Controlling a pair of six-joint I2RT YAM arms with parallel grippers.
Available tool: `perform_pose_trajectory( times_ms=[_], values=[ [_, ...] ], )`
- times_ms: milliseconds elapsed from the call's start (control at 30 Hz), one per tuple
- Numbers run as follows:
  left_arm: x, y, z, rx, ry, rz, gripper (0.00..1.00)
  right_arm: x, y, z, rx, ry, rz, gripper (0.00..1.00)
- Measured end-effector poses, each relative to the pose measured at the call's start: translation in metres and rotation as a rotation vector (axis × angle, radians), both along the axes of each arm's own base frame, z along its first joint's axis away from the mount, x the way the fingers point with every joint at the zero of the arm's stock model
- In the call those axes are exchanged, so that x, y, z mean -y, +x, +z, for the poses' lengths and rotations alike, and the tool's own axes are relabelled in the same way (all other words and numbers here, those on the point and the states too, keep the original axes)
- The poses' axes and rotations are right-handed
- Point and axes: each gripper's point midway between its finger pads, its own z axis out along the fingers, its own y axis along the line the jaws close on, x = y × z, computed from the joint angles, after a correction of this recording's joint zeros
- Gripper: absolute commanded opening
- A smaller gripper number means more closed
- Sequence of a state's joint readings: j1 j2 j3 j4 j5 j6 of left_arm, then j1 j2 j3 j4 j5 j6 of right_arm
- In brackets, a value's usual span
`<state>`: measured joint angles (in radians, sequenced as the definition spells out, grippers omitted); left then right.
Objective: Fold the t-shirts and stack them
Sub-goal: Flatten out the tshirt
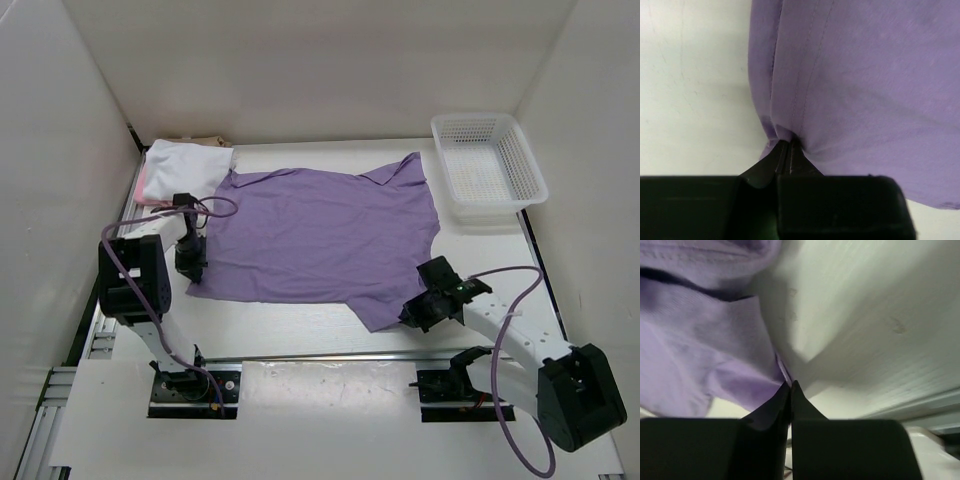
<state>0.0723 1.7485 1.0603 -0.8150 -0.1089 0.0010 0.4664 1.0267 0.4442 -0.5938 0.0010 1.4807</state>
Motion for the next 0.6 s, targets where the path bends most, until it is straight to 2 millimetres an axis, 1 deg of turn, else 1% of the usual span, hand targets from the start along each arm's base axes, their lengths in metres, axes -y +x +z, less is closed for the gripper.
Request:
perform_pose_trajectory(
  times_ms=[67, 133, 167, 200, 233, 267, 333, 367, 400, 433, 467, 500, 567, 600],
  values=[
    [-0.001, -0.005, 0.001, -0.004, 0.008, 0.001, 0.10, 0.006, -0.006, 0.002, -0.010, -0.034, 0.020, 0.00],
    [-0.002, -0.013, 0.003, -0.006, 0.014, 0.002, 0.10, 0.014, -0.009, 0.016, 0.021, -0.084, 0.042, 0.00],
    [-0.002, -0.017, 0.004, -0.006, 0.015, 0.002, 0.10, 0.017, -0.010, 0.029, 0.049, -0.110, 0.060, 0.00],
    [-0.001, -0.021, 0.007, -0.005, 0.017, 0.002, 0.10, 0.017, -0.009, 0.051, 0.108, -0.125, 0.085, 0.00],
    [-0.001, -0.024, 0.010, -0.003, 0.018, 0.002, 0.10, 0.017, -0.007, 0.065, 0.147, -0.130, 0.100, 0.00],
    [-0.001, -0.025, 0.012, 0.004, 0.018, 0.001, 0.10, 0.016, -0.006, 0.084, 0.193, -0.141, 0.124, 0.00],
    [0.000, -0.026, 0.019, 0.021, 0.019, -0.002, 0.10, 0.012, -0.005, 0.106, 0.244, -0.157, 0.182, 0.00],
    [0.000, -0.026, 0.021, 0.027, 0.020, -0.002, 0.10, 0.009, -0.006, 0.107, 0.242, -0.168, 0.217, 0.00],
    [0.000, -0.026, 0.023, 0.033, 0.020, -0.003, 0.10, 0.006, -0.009, 0.103, 0.219, -0.188, 0.267, 0.05],
    [0.001, -0.025, 0.024, 0.037, 0.021, -0.004, 0.10, 0.003, -0.013, 0.093, 0.174, -0.221, 0.325, 0.11],
    [0.001, -0.026, 0.024, 0.036, 0.021, -0.005, 0.10, -0.001, -0.017, 0.082, 0.116, -0.253, 0.377, 0.15],
    [0.001, -0.026, 0.024, 0.035, 0.020, -0.006, 0.10, -0.005, -0.021, 0.070, 0.057, -0.290, 0.434, 0.34],
    [0.001, -0.027, 0.023, 0.030, 0.020, -0.006, 0.10, -0.012, -0.027, 0.049, -0.061, -0.377, 0.541, 0.38],
    [0.001, -0.027, 0.023, 0.029, 0.019, -0.007, 0.10, -0.016, -0.027, 0.043, -0.089, -0.406, 0.573, 0.39]
  ],
)
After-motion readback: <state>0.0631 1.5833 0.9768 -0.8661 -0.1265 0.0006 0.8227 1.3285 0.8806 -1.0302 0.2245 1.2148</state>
